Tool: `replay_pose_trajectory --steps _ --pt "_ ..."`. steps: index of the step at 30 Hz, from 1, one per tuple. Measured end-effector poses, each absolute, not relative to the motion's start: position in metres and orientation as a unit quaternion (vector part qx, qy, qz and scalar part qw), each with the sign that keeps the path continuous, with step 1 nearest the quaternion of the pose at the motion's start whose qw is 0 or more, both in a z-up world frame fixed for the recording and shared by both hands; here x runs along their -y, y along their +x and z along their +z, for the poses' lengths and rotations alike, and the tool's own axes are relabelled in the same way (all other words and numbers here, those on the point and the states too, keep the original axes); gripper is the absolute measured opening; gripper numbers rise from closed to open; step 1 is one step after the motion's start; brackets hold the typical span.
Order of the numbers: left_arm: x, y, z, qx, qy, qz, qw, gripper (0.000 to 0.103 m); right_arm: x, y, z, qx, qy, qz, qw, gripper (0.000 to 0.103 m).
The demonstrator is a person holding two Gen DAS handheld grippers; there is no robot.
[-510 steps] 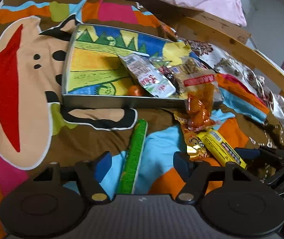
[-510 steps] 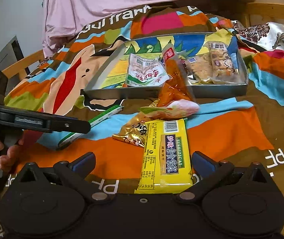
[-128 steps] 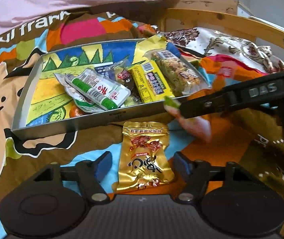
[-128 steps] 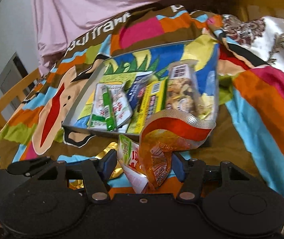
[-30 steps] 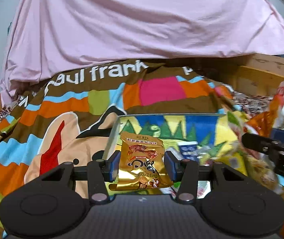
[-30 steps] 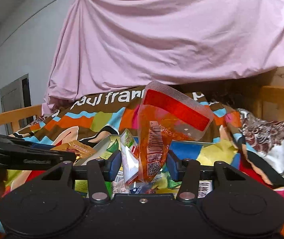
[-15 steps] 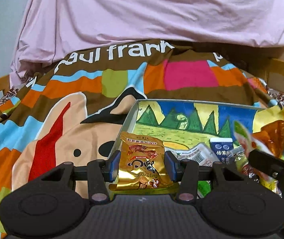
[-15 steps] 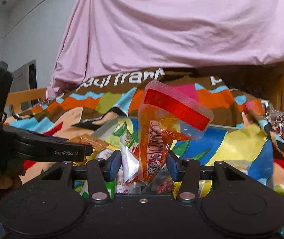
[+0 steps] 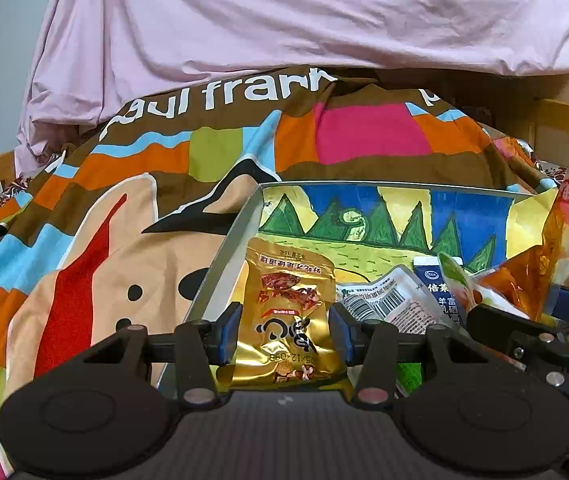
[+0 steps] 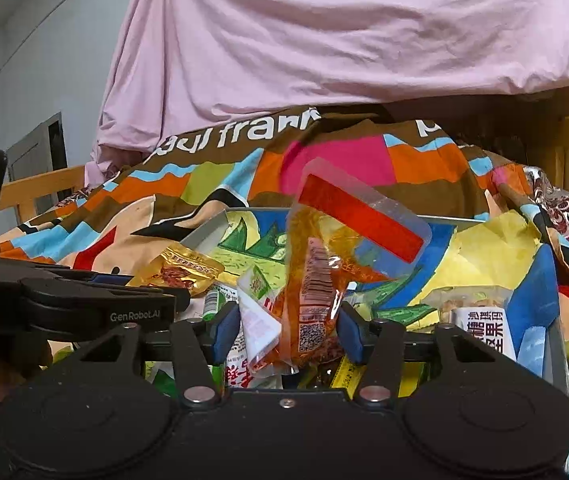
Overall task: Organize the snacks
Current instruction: 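Carry the gold pouch and orange bag over the dinosaur tray, then lower both snacks into the tray and open both tools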
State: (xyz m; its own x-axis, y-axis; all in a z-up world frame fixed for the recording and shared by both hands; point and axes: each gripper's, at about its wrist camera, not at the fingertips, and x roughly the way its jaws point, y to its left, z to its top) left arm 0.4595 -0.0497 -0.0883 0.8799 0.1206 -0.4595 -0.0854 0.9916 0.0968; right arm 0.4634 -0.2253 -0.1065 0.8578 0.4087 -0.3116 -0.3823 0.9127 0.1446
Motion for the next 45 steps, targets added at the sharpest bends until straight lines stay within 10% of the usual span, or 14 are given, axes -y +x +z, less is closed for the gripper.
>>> replay_pose_trajectory --steps 12,34,45 --pt "0.050 0.457 -0.093 -0.238 0.033 0.056 0.969 0.054 0.227 0.463 -0.106 -0.165 0.043 0.201 0.965 0.068" --pt "0.029 0.421 -0.073 -0.211 -0.036 0.082 0.973 0.098 0.248 0.427 -0.056 -0.082 0.028 0.165 0.982 0.099" --pt "0.027 0.366 -0.013 -0.162 -0.069 0.073 0.982 0.102 0.268 0.366 0.005 -0.050 0.045 0.139 0.988 0.102"
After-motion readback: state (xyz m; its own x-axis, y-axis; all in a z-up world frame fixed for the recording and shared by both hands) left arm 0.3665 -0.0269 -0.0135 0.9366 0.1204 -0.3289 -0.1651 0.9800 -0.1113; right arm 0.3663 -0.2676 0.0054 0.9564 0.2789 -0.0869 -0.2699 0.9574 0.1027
